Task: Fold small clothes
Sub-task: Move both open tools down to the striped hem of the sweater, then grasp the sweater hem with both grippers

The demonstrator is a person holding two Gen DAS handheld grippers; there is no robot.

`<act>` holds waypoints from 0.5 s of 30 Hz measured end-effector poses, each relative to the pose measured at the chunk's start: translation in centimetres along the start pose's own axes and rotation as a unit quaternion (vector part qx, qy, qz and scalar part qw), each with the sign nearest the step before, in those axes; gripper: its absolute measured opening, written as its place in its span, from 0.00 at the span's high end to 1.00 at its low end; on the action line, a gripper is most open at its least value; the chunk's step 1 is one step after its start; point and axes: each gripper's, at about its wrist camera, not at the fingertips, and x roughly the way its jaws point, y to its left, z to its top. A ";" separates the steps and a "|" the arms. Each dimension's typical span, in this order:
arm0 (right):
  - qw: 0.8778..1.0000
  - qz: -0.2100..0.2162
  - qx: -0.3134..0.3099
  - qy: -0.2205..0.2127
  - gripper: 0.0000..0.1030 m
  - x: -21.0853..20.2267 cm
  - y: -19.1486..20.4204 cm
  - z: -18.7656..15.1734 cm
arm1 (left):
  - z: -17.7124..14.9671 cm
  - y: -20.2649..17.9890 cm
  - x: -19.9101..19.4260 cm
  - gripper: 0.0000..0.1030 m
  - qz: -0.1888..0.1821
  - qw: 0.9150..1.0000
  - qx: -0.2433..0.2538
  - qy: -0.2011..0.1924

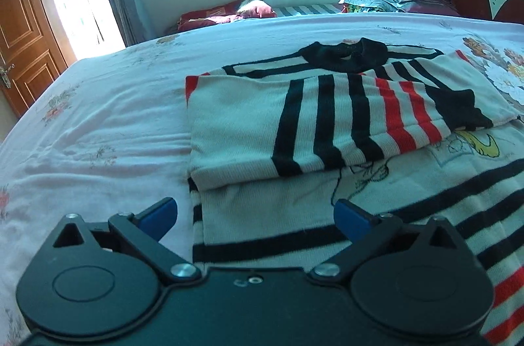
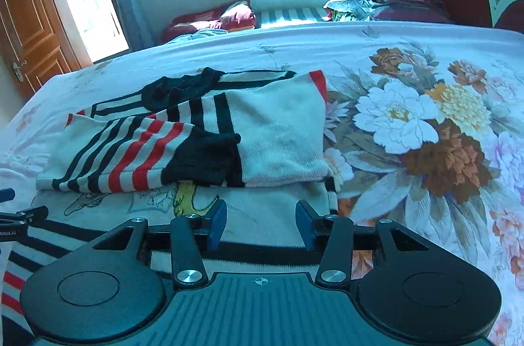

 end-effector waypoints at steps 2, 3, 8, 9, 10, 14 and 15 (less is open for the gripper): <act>1.000 0.021 0.015 0.008 0.55 -1.4 -1.4 -1.3 | -1.4 0.5 -1.0 0.13 -0.008 1.000 -0.014 0.012; 0.999 0.029 0.022 0.013 0.55 -1.8 -1.9 -1.9 | -2.3 1.0 -1.6 0.16 -0.017 0.999 -0.026 0.020; 0.995 0.069 0.053 0.048 0.55 -4.5 -4.3 -6.4 | -7.2 3.7 -4.1 0.30 -0.066 0.991 -0.104 0.054; 0.994 0.075 0.056 0.054 0.55 -5.0 -4.5 -7.3 | -8.2 4.2 -4.8 0.31 -0.075 0.988 -0.123 0.057; 0.993 0.079 0.058 0.060 0.55 -5.6 -4.7 -8.3 | -9.1 4.6 -5.4 0.32 -0.083 0.986 -0.135 0.056; 0.991 0.088 0.070 0.075 0.55 -7.4 -5.3 -11.6 | -11.8 5.6 -7.8 0.41 -0.109 0.977 -0.174 0.055; 0.989 0.096 0.082 0.079 0.55 -7.8 -5.5 -12.4 | -12.4 5.8 -8.4 0.42 -0.118 0.975 -0.183 0.054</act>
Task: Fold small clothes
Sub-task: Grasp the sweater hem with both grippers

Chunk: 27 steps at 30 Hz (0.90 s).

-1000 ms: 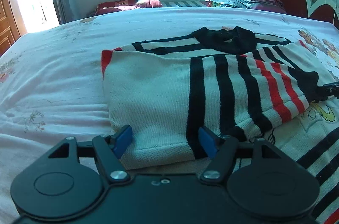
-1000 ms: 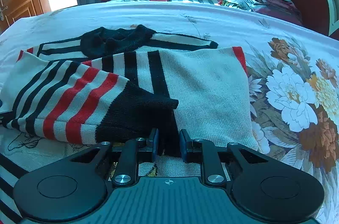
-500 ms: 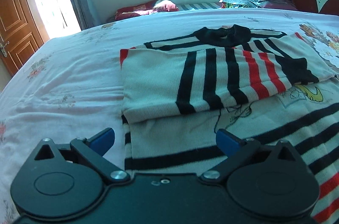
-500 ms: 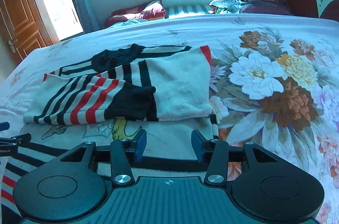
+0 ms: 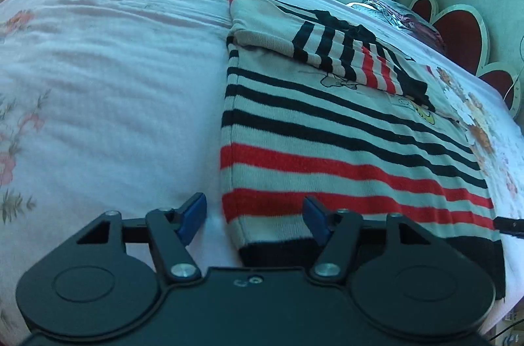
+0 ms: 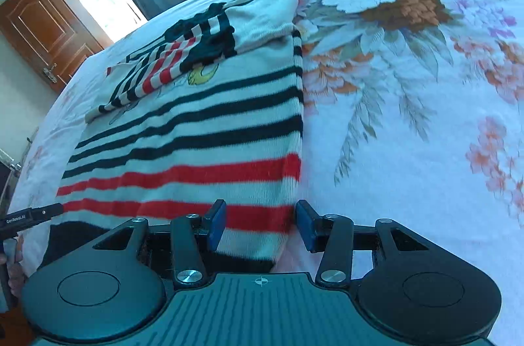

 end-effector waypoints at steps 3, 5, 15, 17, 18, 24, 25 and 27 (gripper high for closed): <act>0.999 0.033 0.036 0.000 0.55 -1.1 -0.9 -2.0 | -1.5 0.6 -1.1 0.45 -0.029 0.999 -0.026 0.006; 0.996 0.059 0.060 0.000 0.55 -1.8 -1.4 -3.2 | -2.4 0.9 -1.8 0.45 -0.050 0.998 -0.043 0.008; 0.977 0.156 0.142 0.016 0.56 -2.0 -2.3 -5.7 | -4.7 3.2 -1.0 0.50 -0.179 0.969 -0.169 0.032; 0.975 0.162 0.149 0.018 0.66 -1.4 -2.4 -5.1 | -4.2 2.3 -0.3 0.83 -0.163 0.975 -0.143 0.039; 0.977 0.158 0.142 0.021 0.96 -1.3 -2.2 -4.8 | -4.0 1.5 -0.1 0.96 -0.146 0.981 -0.119 0.041; 0.980 0.173 0.080 -0.054 0.96 -5.5 -1.5 -3.9 | -4.0 1.1 -4.0 0.96 -0.130 0.984 -0.110 -0.053; 0.983 0.159 0.071 -0.058 0.96 -5.7 -1.7 -4.1 | -4.2 1.2 -3.4 0.96 -0.105 0.989 -0.099 -0.037; 0.994 0.095 0.056 -0.006 0.96 -3.5 -2.0 -4.3 | -4.9 1.9 -1.2 0.95 -0.078 0.991 -0.108 0.005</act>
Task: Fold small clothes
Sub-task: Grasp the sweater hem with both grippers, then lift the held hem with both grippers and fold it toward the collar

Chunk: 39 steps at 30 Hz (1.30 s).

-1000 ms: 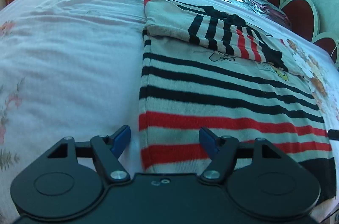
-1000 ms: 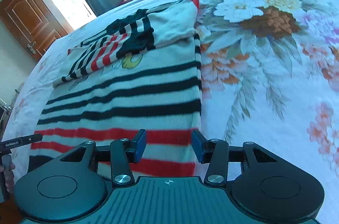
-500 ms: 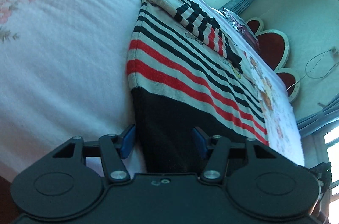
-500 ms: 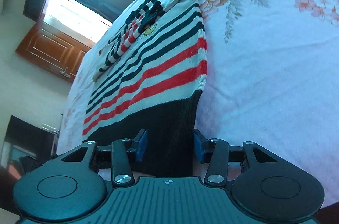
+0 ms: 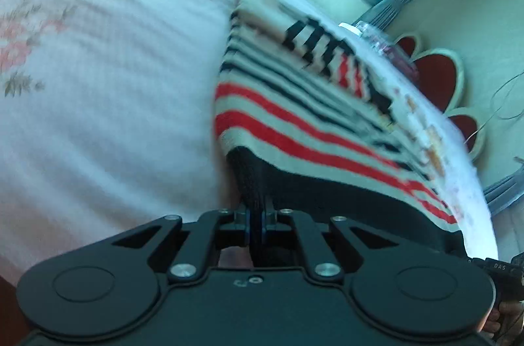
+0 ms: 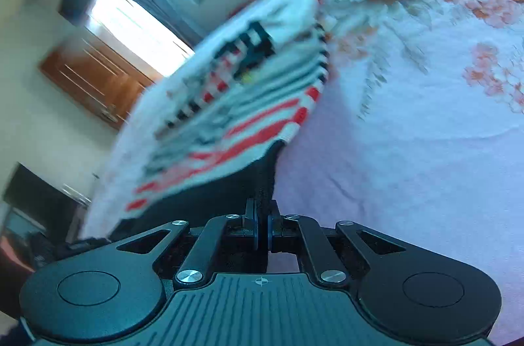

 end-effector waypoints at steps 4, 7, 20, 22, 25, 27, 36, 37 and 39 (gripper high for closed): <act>0.999 0.023 0.035 -0.019 0.96 -0.3 -0.6 0.2 | -0.1 0.3 -1.3 0.96 -0.025 0.998 -0.036 -0.038; 0.999 0.025 0.014 -0.038 0.96 -1.2 0.0 1.2 | 0.1 0.4 -2.0 0.96 -0.035 0.996 -0.059 -0.055; 0.989 0.067 0.026 -0.126 0.96 0.3 3.6 15.3 | 13.7 -4.7 -0.7 0.96 -0.122 0.978 -0.069 -0.156; 0.988 0.068 0.032 -0.137 0.96 1.5 3.9 18.4 | 16.3 -5.4 0.8 0.96 -0.124 0.977 -0.067 -0.158; 0.987 0.062 0.037 -0.143 0.96 3.7 4.3 22.1 | 19.8 -6.1 3.4 0.96 -0.122 0.978 -0.069 -0.154; 0.987 0.057 0.047 -0.143 0.96 5.5 4.1 24.5 | 22.0 -6.3 5.4 0.96 -0.117 0.980 -0.068 -0.144; 0.991 0.032 0.095 -0.093 0.96 15.2 0.7 32.2 | 28.8 -5.0 16.0 0.96 -0.080 0.992 -0.072 -0.070; 0.991 0.027 0.103 -0.083 0.96 16.4 0.1 32.6 | 29.4 -4.7 17.2 0.96 -0.073 0.993 -0.073 -0.059; 0.990 0.023 0.119 -0.073 0.96 18.3 -1.0 33.5 | 30.3 -4.1 19.2 0.96 -0.068 0.994 -0.072 -0.040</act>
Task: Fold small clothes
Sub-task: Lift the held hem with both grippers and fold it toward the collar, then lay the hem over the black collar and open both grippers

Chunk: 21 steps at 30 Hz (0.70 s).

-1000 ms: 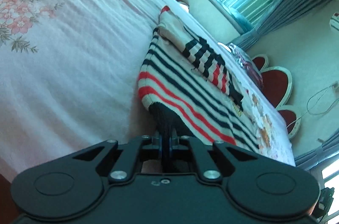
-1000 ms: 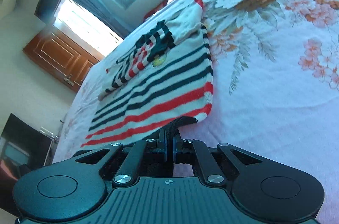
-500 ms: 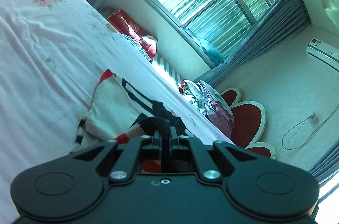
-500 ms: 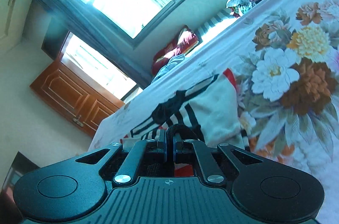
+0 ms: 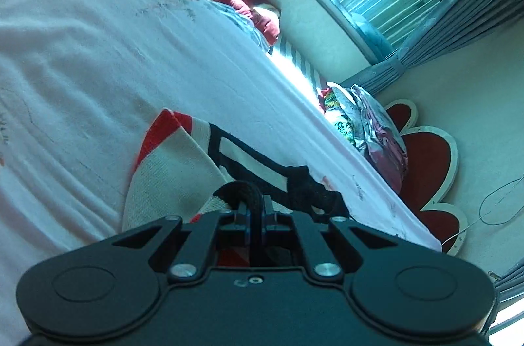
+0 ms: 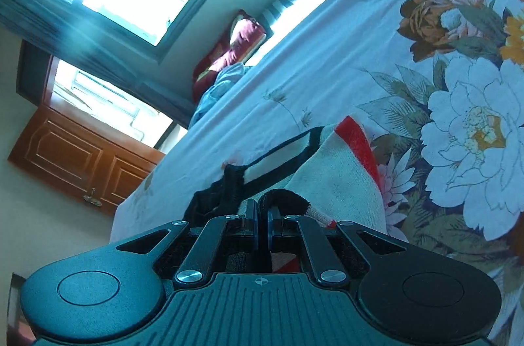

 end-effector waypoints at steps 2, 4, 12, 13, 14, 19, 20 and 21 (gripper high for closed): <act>1.000 -0.004 0.023 0.005 0.96 1.8 -1.1 0.8 | 0.8 0.6 1.7 0.93 -0.008 1.000 0.003 0.011; 0.999 -0.008 0.031 0.009 0.96 3.4 -1.8 1.7 | 1.3 0.8 2.6 0.79 -0.021 1.000 0.005 0.007; 0.995 -0.044 -0.069 -0.051 0.38 2.7 0.0 3.0 | 3.4 -0.8 1.5 0.31 -0.016 0.996 0.080 -0.034; 0.995 -0.043 -0.086 -0.041 0.39 2.8 0.4 2.8 | 3.4 -1.3 2.0 0.39 -0.004 0.994 0.107 -0.019; 0.993 -0.045 -0.105 -0.033 0.39 2.9 0.7 2.7 | 3.2 -1.8 2.6 0.46 0.012 0.991 0.137 -0.001; 0.961 -0.102 -0.257 0.024 0.47 6.0 3.5 -0.2 | 0.7 -4.9 6.4 0.51 0.107 0.945 0.301 0.067; 0.951 -0.119 -0.283 0.030 0.47 6.7 3.8 -0.7 | 0.2 -5.3 6.9 0.51 0.120 0.937 0.321 0.068; 0.938 -0.143 -0.313 0.040 0.48 7.8 4.1 -1.8 | -0.2 -5.7 7.4 0.51 0.132 0.929 0.339 0.067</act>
